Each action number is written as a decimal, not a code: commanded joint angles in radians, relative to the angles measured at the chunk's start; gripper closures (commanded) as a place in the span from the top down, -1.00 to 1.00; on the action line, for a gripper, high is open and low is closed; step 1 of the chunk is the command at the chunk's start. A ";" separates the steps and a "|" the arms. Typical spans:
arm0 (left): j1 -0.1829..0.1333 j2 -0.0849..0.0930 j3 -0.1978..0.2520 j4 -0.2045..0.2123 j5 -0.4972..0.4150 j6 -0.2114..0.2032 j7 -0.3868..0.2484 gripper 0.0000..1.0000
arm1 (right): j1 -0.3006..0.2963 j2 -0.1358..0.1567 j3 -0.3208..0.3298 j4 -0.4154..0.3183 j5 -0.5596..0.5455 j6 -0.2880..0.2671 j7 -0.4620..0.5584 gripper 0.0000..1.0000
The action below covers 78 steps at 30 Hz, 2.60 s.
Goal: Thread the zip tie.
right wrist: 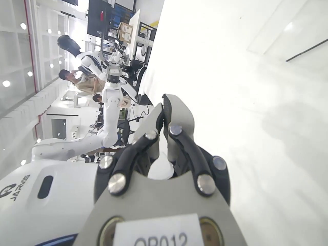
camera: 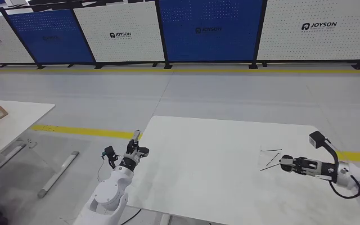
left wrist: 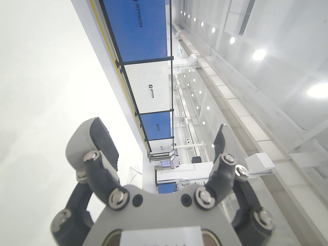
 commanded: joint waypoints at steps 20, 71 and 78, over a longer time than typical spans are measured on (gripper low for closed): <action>0.000 0.000 0.000 0.000 0.000 0.000 0.000 1.00 | -0.271 -0.013 0.026 -0.167 0.108 -0.209 -0.362 -1.00; -0.013 0.001 0.011 -0.018 0.022 -0.011 -0.078 1.00 | -0.466 -0.040 0.242 -0.181 0.366 -0.209 -0.298 -1.00; -0.032 0.008 0.062 -0.011 0.059 0.007 -0.305 1.00 | -0.466 -0.040 0.242 -0.181 0.366 -0.209 -0.298 -1.00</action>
